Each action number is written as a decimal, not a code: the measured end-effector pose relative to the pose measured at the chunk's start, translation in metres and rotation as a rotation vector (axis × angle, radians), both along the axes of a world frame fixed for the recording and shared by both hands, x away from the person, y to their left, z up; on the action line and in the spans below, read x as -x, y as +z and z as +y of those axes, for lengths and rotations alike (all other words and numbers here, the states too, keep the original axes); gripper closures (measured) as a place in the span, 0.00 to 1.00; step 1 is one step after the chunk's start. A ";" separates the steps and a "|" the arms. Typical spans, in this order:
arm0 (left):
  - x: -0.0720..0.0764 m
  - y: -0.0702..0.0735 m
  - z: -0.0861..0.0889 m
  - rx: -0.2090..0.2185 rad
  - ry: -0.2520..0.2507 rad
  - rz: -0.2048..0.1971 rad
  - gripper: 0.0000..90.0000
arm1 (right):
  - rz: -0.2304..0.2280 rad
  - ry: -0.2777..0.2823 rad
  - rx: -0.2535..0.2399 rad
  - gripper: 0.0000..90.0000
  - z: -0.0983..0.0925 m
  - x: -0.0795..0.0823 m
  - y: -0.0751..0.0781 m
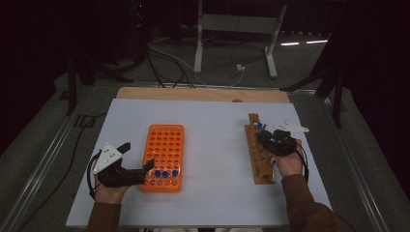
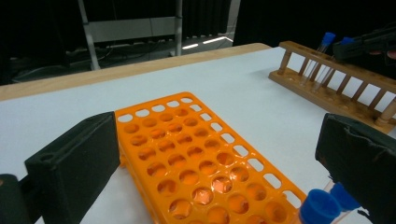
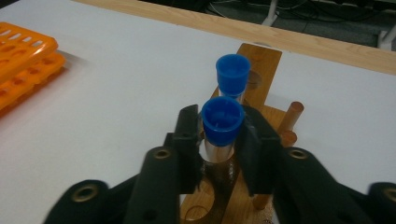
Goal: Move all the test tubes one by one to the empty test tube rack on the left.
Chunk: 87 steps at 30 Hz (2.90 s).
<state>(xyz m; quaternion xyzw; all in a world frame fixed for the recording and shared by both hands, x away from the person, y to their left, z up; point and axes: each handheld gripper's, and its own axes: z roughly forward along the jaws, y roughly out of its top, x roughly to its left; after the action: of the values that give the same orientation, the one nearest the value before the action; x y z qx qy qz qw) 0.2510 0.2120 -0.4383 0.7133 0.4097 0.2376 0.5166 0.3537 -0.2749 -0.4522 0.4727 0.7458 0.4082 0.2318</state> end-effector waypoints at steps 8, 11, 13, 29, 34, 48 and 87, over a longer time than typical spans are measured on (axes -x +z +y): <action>-0.001 -0.002 0.003 0.004 0.012 0.010 0.01 | 0.009 -0.012 0.005 0.84 0.002 -0.001 -0.004; -0.001 -0.002 0.003 0.004 0.013 0.010 0.01 | 0.005 -0.009 0.013 0.85 0.003 -0.001 -0.004; -0.001 -0.003 0.003 0.004 0.012 0.011 0.01 | 0.008 -0.010 0.011 0.85 0.003 -0.001 -0.004; 0.000 -0.003 0.003 0.010 0.009 0.016 0.01 | -0.013 -0.003 -0.003 0.85 0.000 0.002 0.003; 0.000 -0.004 0.003 0.011 0.011 0.023 0.01 | -0.014 -0.010 -0.010 0.85 -0.002 0.004 0.008; -0.001 -0.006 0.002 0.014 0.009 0.031 0.01 | -0.041 -0.011 -0.021 0.85 -0.006 0.009 0.027; -0.002 -0.004 -0.004 0.026 -0.008 0.027 0.01 | -0.121 0.116 -0.086 0.85 0.027 0.027 0.066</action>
<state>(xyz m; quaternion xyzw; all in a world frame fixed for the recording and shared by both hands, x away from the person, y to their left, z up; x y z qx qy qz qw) 0.2528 0.2079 -0.4425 0.7112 0.4171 0.2206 0.5212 0.3271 -0.2481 -0.3865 0.4129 0.7383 0.4804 0.2318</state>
